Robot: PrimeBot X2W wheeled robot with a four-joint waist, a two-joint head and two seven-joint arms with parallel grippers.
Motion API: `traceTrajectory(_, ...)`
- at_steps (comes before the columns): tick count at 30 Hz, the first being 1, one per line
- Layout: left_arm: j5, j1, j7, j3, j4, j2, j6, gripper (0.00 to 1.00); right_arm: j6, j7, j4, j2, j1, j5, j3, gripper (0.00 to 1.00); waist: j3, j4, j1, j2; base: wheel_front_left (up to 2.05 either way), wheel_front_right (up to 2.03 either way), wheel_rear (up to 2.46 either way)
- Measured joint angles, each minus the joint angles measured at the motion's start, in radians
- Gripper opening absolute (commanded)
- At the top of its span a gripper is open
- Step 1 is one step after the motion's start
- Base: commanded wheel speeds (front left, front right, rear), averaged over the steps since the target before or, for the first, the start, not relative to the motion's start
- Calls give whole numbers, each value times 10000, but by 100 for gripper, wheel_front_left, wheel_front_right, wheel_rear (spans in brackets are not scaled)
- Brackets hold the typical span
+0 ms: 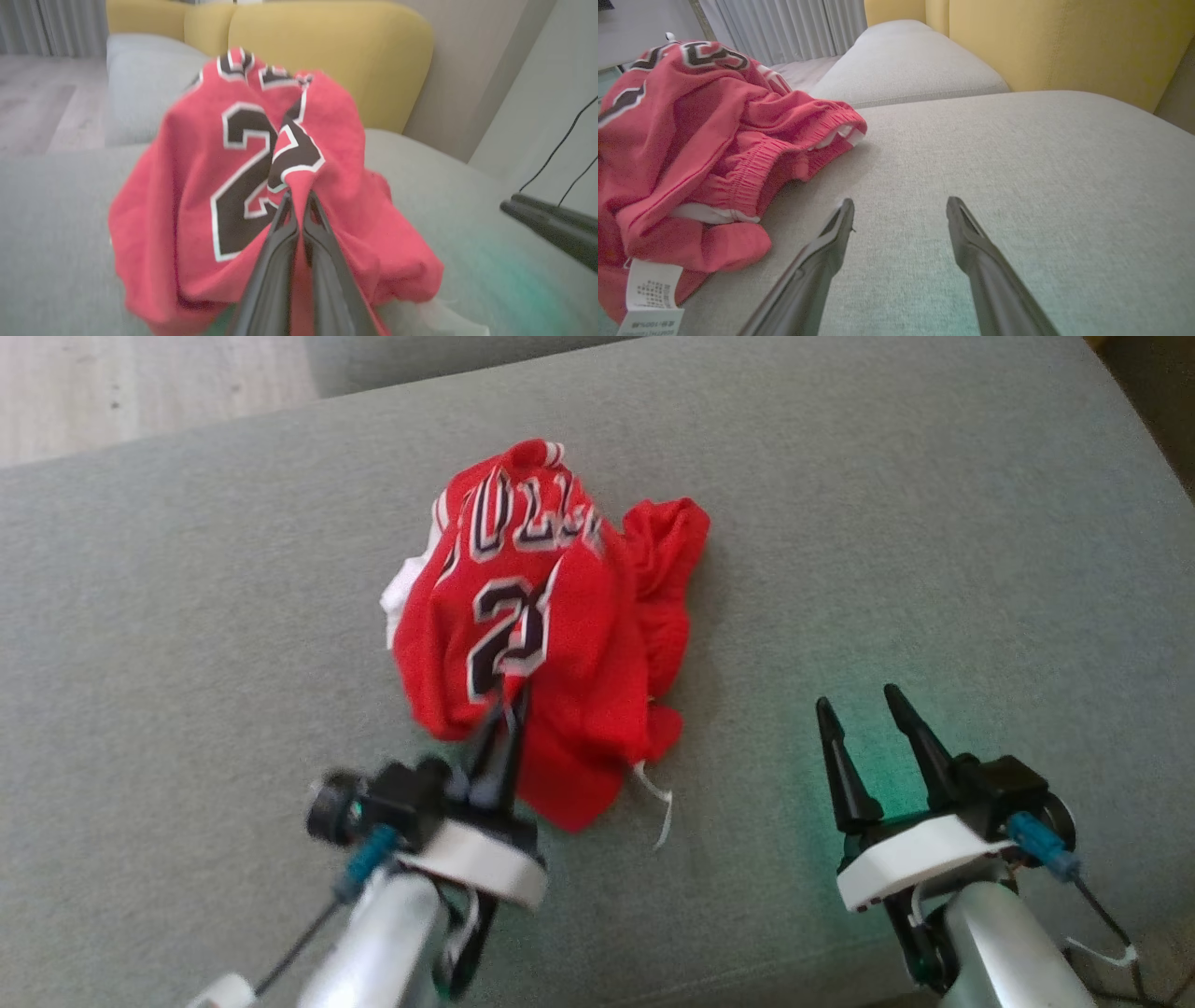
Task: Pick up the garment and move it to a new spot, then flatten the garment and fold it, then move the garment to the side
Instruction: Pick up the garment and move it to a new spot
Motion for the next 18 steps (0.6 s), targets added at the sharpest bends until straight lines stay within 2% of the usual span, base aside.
traceTrajectory(4,399,-291,-2,744,-1676,-8,15,0,0,0,8,-2,-12,71,-173,100,-184,273,-2,0,0,0,0)
traceTrajectory(8,1020,-1275,-2,1375,-2801,105,-370,0,0,0,105,2,15,171,-190,100,-525,655,-1,0,0,0,0)
traceTrajectory(13,1060,-3081,-19,2288,-3093,573,-591,0,0,0,238,2,315,437,-48,100,-1064,1138,-2,0,0,0,0)
traceTrajectory(18,1091,-4160,-29,2949,-2428,1348,-677,0,0,0,299,4,613,625,69,100,-1506,1612,-3,0,0,0,0)
